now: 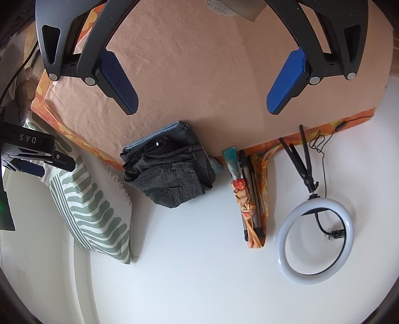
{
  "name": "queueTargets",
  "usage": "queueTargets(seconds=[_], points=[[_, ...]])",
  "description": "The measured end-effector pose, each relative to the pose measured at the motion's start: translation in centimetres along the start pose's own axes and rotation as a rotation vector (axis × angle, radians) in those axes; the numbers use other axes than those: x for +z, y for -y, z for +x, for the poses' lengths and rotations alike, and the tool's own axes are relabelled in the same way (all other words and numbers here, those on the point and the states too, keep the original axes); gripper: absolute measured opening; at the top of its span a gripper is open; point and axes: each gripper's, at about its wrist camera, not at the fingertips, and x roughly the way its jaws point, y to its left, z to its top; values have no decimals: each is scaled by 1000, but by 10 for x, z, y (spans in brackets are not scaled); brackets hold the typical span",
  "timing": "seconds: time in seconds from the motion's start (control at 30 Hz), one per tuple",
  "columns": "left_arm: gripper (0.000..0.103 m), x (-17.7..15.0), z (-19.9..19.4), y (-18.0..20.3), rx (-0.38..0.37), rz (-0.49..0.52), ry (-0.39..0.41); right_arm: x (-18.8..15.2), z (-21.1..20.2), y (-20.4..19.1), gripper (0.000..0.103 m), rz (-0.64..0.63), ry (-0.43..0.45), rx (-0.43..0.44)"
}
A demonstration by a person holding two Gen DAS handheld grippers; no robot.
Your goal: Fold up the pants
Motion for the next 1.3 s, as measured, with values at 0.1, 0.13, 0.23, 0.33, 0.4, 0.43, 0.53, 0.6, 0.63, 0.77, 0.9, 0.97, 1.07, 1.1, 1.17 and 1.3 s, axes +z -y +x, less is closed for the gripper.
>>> queueTargets(seconds=[0.1, 0.13, 0.23, 0.33, 0.4, 0.43, 0.53, 0.6, 0.63, 0.77, 0.9, 0.97, 1.07, 1.1, 1.17, 1.3], points=[[102, 0, 0, 0, 0, 0, 1, 0, -1, -1, 103, 1, 3, 6], [102, 0, 0, 1, 2, 1, 3, 0, -1, -1, 103, 0, 4, 5], [102, 0, -2, 1, 3, 0, 6, 0, 0, -1, 103, 1, 3, 6], [102, 0, -2, 0, 0, -1, 4, 2, 0, -3, 103, 6, -2, 10], [102, 1, -1, 0, 0, -2, 4, 2, 0, -5, 103, 7, -4, 12], [102, 1, -1, 0, -1, -1, 4, 2, -1, -5, 103, 7, -4, 12], [102, 0, -1, 1, 1, 1, 4, 2, -3, -6, 103, 5, 1, 11], [102, 0, -1, 1, 0, 3, 2, 2, -3, -7, 103, 7, 3, 13], [102, 0, -1, 2, 0, 4, 2, 2, -4, -6, 103, 9, 3, 14], [102, 0, -1, 3, 2, 12, 3, 2, -4, -6, 103, 8, 3, 13], [102, 0, -3, 4, 1, 11, 7, 2, -4, -7, 103, 10, 2, 14], [102, 1, -4, 4, 3, 14, 11, 2, -5, -8, 103, 9, 2, 17], [102, 0, -4, 5, 4, 13, 11, 2, -5, -10, 103, 7, 5, 21], [102, 0, -4, 5, 5, 13, 12, 2, -5, -11, 103, 6, 6, 22], [102, 0, -5, 5, 7, 11, 12, 2, -5, -10, 103, 4, 6, 26], [102, 0, -6, 4, 10, 13, 15, 1, -5, -11, 103, 5, 5, 25]])
